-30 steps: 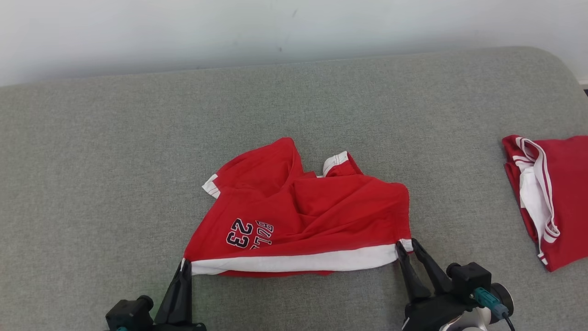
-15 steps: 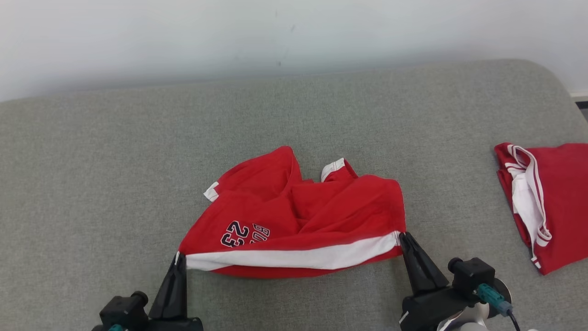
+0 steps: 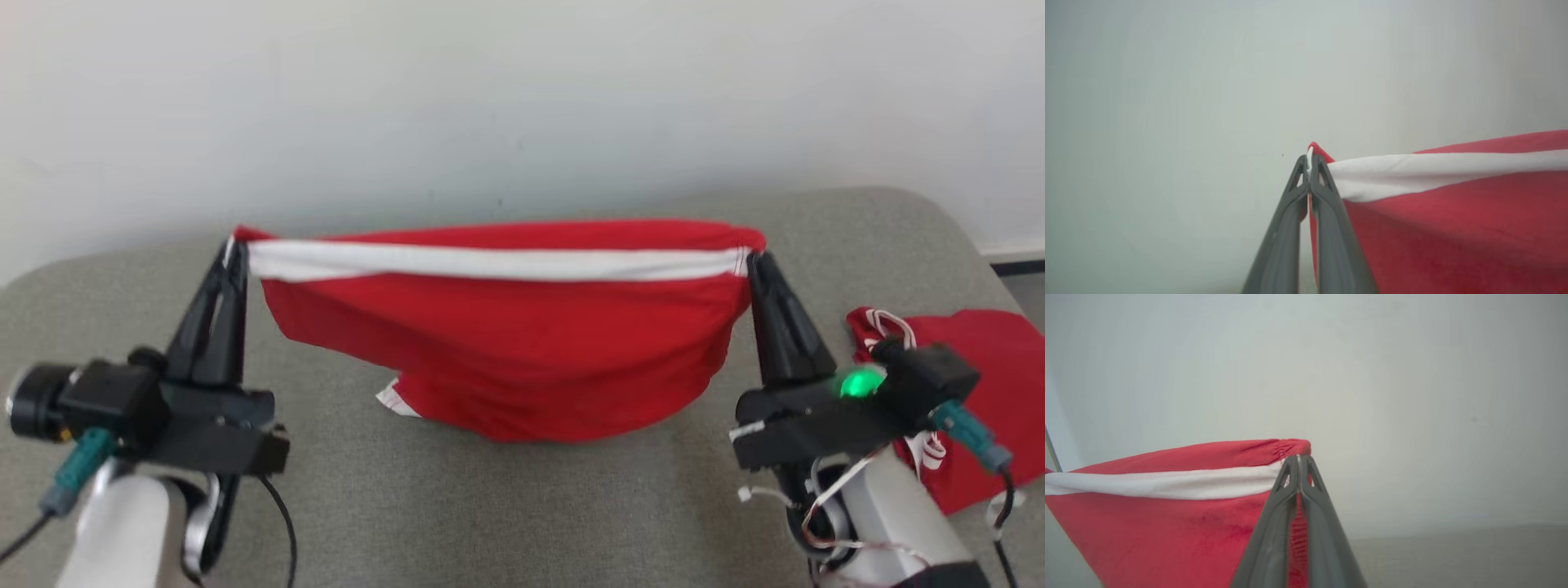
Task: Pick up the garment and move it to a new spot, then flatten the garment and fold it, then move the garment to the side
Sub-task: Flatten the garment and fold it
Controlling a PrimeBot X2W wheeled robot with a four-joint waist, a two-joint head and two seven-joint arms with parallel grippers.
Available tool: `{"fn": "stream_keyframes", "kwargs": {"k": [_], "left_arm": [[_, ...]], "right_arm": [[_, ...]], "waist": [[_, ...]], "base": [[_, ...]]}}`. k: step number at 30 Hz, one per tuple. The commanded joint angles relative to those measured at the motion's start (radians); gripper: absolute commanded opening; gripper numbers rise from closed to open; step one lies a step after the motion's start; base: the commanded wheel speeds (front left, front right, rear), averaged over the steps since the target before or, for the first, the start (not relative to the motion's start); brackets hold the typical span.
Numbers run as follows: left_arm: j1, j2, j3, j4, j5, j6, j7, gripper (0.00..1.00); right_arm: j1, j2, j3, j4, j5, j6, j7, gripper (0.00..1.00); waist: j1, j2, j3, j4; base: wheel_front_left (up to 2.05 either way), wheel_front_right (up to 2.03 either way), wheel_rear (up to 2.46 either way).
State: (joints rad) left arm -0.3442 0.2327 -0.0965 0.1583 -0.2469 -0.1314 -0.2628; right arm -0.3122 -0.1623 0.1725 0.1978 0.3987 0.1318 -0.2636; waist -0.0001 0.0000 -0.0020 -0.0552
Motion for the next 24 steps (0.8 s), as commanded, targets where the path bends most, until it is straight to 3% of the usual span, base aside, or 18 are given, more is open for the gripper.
{"fn": "stream_keyframes", "kwargs": {"k": [1,9,14,22,24], "left_arm": [[-0.052,0.044,-0.018,0.001,0.005,0.002,-0.003,0.0],[-0.276,0.192,-0.076,0.092,-0.008,0.002,-0.003,0.0],[-0.383,0.231,-0.112,0.163,-0.001,0.002,0.009,0.0],[-0.522,0.2,-0.182,0.357,0.027,0.003,0.082,0.0],[-0.568,0.194,-0.189,0.414,0.045,0.021,0.087,0.0]], "right_arm": [[-0.044,-0.017,0.006,-0.015,0.023,-0.003,-0.001,0.0],[-0.22,-0.068,0.064,0.015,0.093,-0.003,0.0,0.0],[-0.308,-0.094,0.112,0.085,0.123,-0.003,0.0,0.0],[-0.508,-0.111,0.214,0.316,0.124,-0.003,0.021,0.0],[-0.582,-0.108,0.249,0.371,0.106,-0.003,0.017,0.0]], "waist": [[0.0001,0.0,-0.067,0.015],[0.0001,0.0,-0.114,0.038],[0.0001,0.0,-0.088,0.062],[0.0001,0.0,0.065,0.101],[0.0001,0.0,0.123,0.106]], "base": [[0.0,0.0,0.0],[0.0,0.0,0.0],[0.0,0.0,0.0],[0.0,0.0,0.0],[0.0,0.0,0.0]]}}
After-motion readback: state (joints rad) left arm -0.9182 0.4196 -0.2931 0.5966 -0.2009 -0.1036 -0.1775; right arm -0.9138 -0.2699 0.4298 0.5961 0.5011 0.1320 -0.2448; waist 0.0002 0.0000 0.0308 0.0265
